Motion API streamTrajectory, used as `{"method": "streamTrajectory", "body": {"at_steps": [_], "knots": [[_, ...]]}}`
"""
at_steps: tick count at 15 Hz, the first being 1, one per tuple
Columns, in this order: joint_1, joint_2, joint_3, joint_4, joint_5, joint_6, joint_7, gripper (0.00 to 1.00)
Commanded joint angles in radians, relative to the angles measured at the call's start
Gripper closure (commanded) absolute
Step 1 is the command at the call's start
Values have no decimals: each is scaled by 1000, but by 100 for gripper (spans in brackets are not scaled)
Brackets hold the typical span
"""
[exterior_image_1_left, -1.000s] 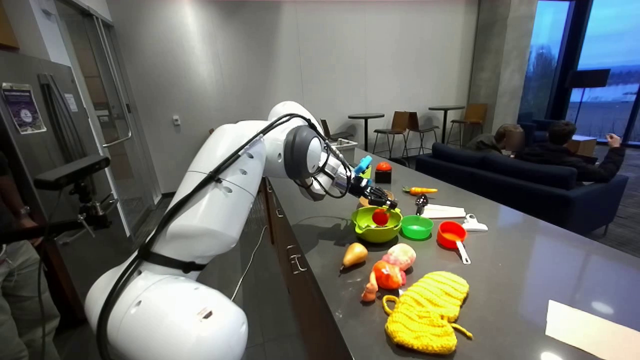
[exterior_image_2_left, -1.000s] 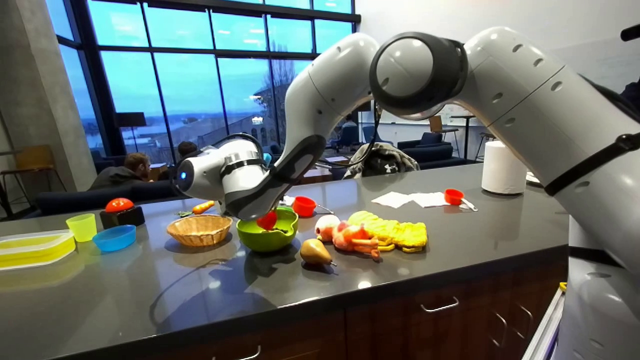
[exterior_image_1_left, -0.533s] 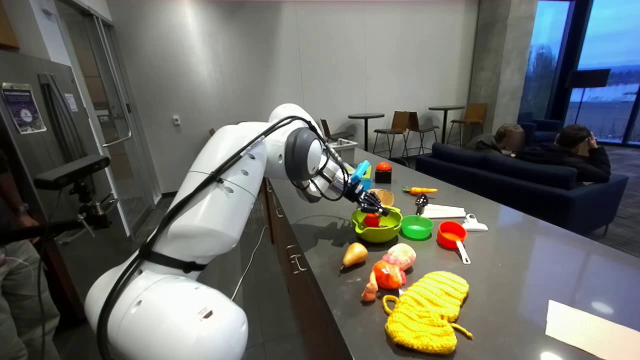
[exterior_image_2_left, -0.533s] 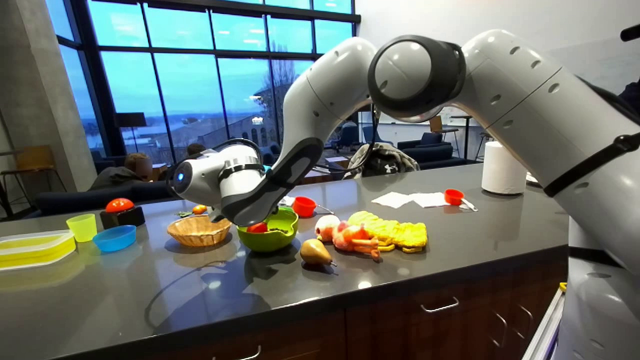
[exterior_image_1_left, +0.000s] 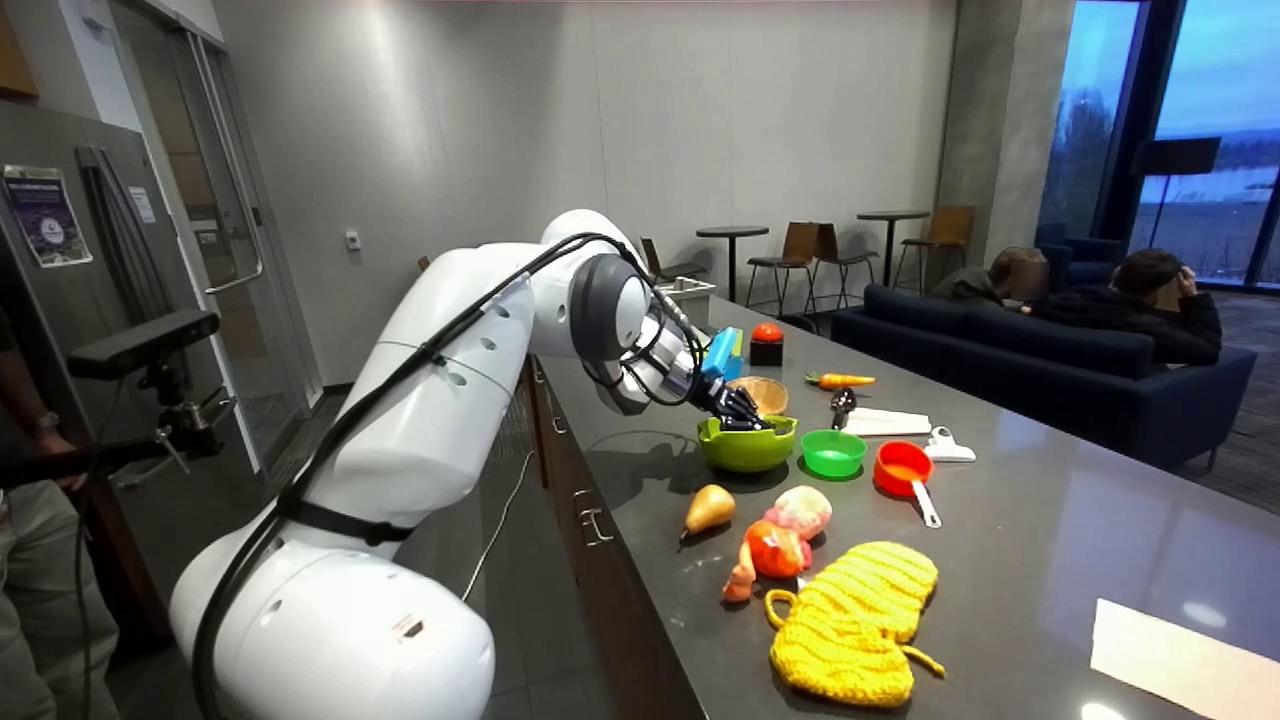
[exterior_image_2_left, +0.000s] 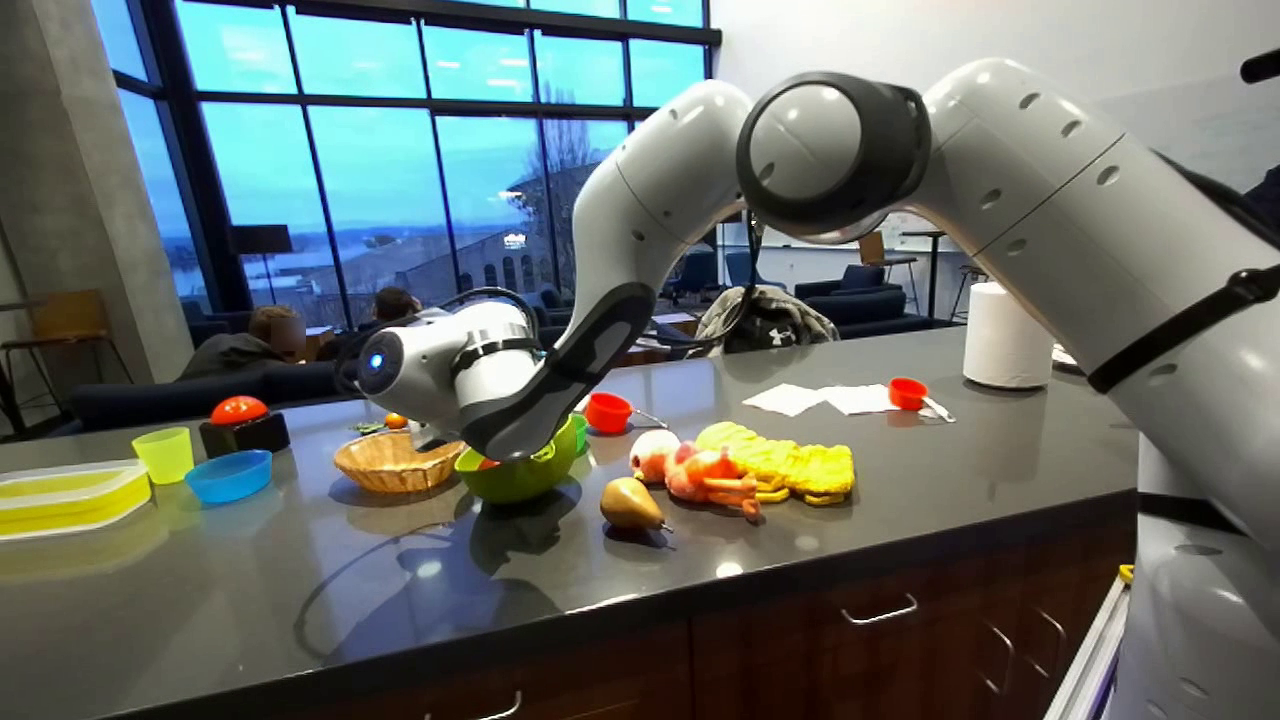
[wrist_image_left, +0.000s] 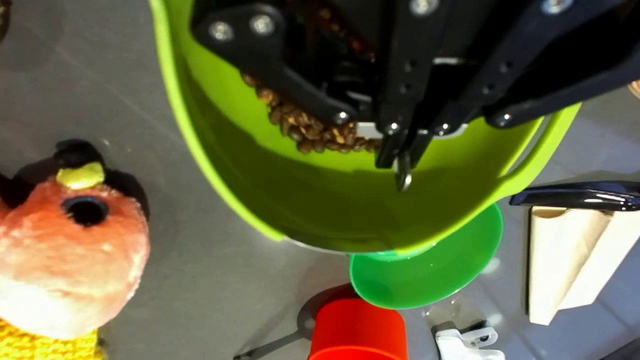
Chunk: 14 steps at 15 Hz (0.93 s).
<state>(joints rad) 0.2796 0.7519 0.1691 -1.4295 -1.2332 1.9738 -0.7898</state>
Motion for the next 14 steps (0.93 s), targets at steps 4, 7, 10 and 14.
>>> {"method": "streamTrajectory", "body": {"at_steps": [4,7,10,14], "knots": [[7,-59,-23,-69,-70,-6,-151,99],[11,-68,-30,-76,-119,-11,-203,99],[8,-57,-25,-65,-134,-1,-214,99],[10,-22,-20,-37,-131,28,-166,99]]}}
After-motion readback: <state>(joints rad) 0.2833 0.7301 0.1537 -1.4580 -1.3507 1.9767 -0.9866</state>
